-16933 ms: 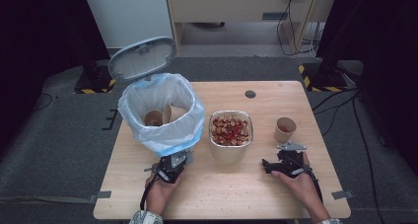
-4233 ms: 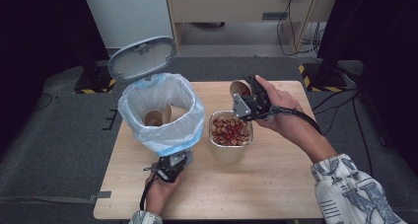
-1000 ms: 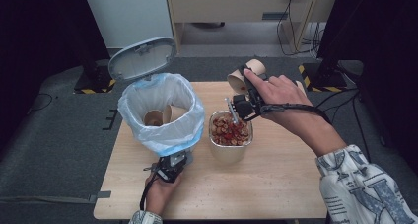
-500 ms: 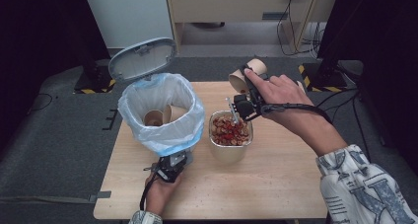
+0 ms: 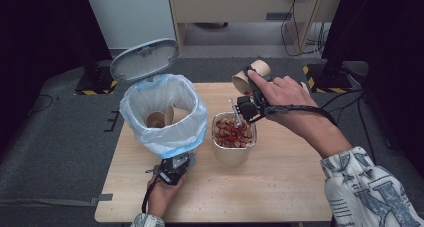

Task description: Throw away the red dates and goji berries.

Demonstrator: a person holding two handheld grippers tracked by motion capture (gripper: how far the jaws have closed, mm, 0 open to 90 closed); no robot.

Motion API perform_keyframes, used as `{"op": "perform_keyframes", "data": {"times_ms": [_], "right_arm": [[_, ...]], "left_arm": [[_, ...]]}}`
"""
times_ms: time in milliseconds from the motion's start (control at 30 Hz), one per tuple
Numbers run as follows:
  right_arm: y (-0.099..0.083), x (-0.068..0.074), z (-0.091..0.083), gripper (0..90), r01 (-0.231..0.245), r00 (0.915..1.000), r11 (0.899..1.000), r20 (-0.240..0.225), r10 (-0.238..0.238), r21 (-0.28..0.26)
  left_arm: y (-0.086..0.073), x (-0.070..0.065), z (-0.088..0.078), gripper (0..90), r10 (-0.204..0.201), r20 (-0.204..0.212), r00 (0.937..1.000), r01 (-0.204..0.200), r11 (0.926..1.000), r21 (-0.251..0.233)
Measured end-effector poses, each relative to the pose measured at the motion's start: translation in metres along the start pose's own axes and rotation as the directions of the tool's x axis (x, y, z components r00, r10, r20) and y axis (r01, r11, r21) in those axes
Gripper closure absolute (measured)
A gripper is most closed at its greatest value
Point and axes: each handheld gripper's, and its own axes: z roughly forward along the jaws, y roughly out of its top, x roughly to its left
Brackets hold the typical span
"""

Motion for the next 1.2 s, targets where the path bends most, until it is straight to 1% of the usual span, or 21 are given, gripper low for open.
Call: {"op": "perform_keyframes", "data": {"times_ms": [300, 367, 433, 467, 500, 533, 600, 633, 667, 733, 767, 800, 833, 900, 967, 1000, 1067, 1100, 1167, 1200], "right_arm": [[-0.001, -0.001, 0.001, 32.1, 0.004, 1.0000, 1.000, 0.001, -0.004, 0.000], [-0.002, -0.001, 0.002, 32.2, -0.002, 1.0000, 1.000, 0.004, 0.002, 0.009], [-0.002, 0.001, 0.005, 32.3, -0.003, 1.0000, 0.999, 0.008, 0.003, 0.032], [0.000, 0.004, 0.006, 32.5, 0.012, 0.9999, 0.999, 0.007, -0.012, 0.043], [0.005, 0.012, 0.008, 32.6, 0.047, 0.9989, 0.998, -0.007, -0.046, 0.040], [0.012, 0.022, 0.008, 32.6, 0.115, 0.9926, 0.993, -0.040, -0.114, 0.014], [0.020, 0.034, 0.009, 32.6, 0.184, 0.9816, 0.983, -0.054, -0.183, 0.007], [0.020, 0.034, 0.009, 32.6, 0.184, 0.9816, 0.983, -0.054, -0.183, 0.007], [0.021, 0.036, 0.011, 32.5, 0.173, 0.9834, 0.985, -0.057, -0.173, 0.008], [0.018, 0.031, 0.012, 32.5, 0.125, 0.9911, 0.992, -0.049, -0.124, 0.014], [0.017, 0.030, 0.012, 32.5, 0.112, 0.9927, 0.994, -0.048, -0.111, 0.011], [0.018, 0.031, 0.012, 32.5, 0.115, 0.9921, 0.993, -0.050, -0.115, 0.009], [0.018, 0.031, 0.011, 32.4, 0.130, 0.9900, 0.991, -0.055, -0.130, 0.002], [0.018, 0.033, 0.011, 32.3, 0.116, 0.9913, 0.993, -0.063, -0.115, 0.000], [0.016, 0.034, 0.012, 32.2, 0.078, 0.9947, 0.997, -0.067, -0.078, -0.003], [0.015, 0.034, 0.013, 32.2, 0.049, 0.9961, 0.999, -0.073, -0.049, -0.005], [0.012, 0.034, 0.014, 32.2, -0.001, 0.9965, 1.000, -0.083, 0.000, -0.012], [0.011, 0.033, 0.014, 32.2, -0.037, 0.9950, 0.999, -0.094, 0.035, -0.015], [0.008, 0.033, 0.015, 32.2, -0.080, 0.9907, 0.997, -0.111, 0.078, -0.015], [0.006, 0.034, 0.016, 32.2, -0.107, 0.9870, 0.994, -0.122, 0.104, -0.017]], "left_arm": [[0.000, 0.000, 0.000, 90.0, 0.001, 0.000, 1.0000, -0.001, 1.0000, 0.000], [0.000, 0.000, 0.000, 90.0, 0.001, 0.000, 1.0000, -0.001, 1.0000, -0.001], [0.000, 0.000, 0.000, 90.0, 0.001, 0.001, 1.0000, -0.001, 1.0000, 0.000], [0.000, 0.000, 0.000, 90.0, 0.001, 0.000, 1.0000, -0.001, 1.0000, -0.001], [0.000, 0.000, 0.000, 90.0, 0.001, 0.001, 1.0000, -0.001, 1.0000, 0.001], [0.000, 0.000, 0.000, 90.0, 0.001, 0.002, 1.0000, -0.001, 1.0000, 0.001], [0.000, 0.000, 0.000, 90.0, 0.001, 0.000, 1.0000, -0.001, 1.0000, 0.001], [0.000, 0.000, 0.000, 90.0, 0.001, 0.000, 1.0000, -0.001, 1.0000, 0.001], [0.000, 0.000, 0.000, 90.0, -0.001, 0.001, 1.0000, 0.001, 1.0000, 0.001], [0.000, 0.000, 0.000, 90.0, 0.000, 0.001, 1.0000, 0.000, 1.0000, 0.000], [0.000, 0.000, 0.000, 90.0, -0.001, 0.002, 1.0000, 0.001, 1.0000, 0.000], [0.000, 0.000, 0.000, 90.0, -0.002, 0.002, 1.0000, 0.002, 1.0000, 0.000], [0.000, 0.000, 0.000, 90.0, -0.002, 0.001, 1.0000, 0.002, 1.0000, 0.000], [0.000, 0.000, 0.000, 90.0, -0.002, 0.002, 1.0000, 0.002, 1.0000, 0.000], [0.000, 0.000, 0.000, 90.0, 0.000, 0.000, 1.0000, 0.000, 1.0000, 0.000], [0.000, 0.000, 0.000, 90.0, 0.000, 0.001, 1.0000, 0.000, 1.0000, 0.000], [0.000, 0.000, 0.000, 90.0, -0.002, 0.002, 1.0000, 0.002, 1.0000, -0.001], [0.000, 0.000, 0.000, 90.0, -0.003, 0.003, 1.0000, 0.003, 1.0000, -0.002], [0.000, 0.000, 0.000, 90.0, -0.004, 0.004, 1.0000, 0.004, 1.0000, -0.004], [0.000, 0.000, 0.000, 90.0, -0.003, 0.002, 1.0000, 0.003, 1.0000, -0.004]]}}
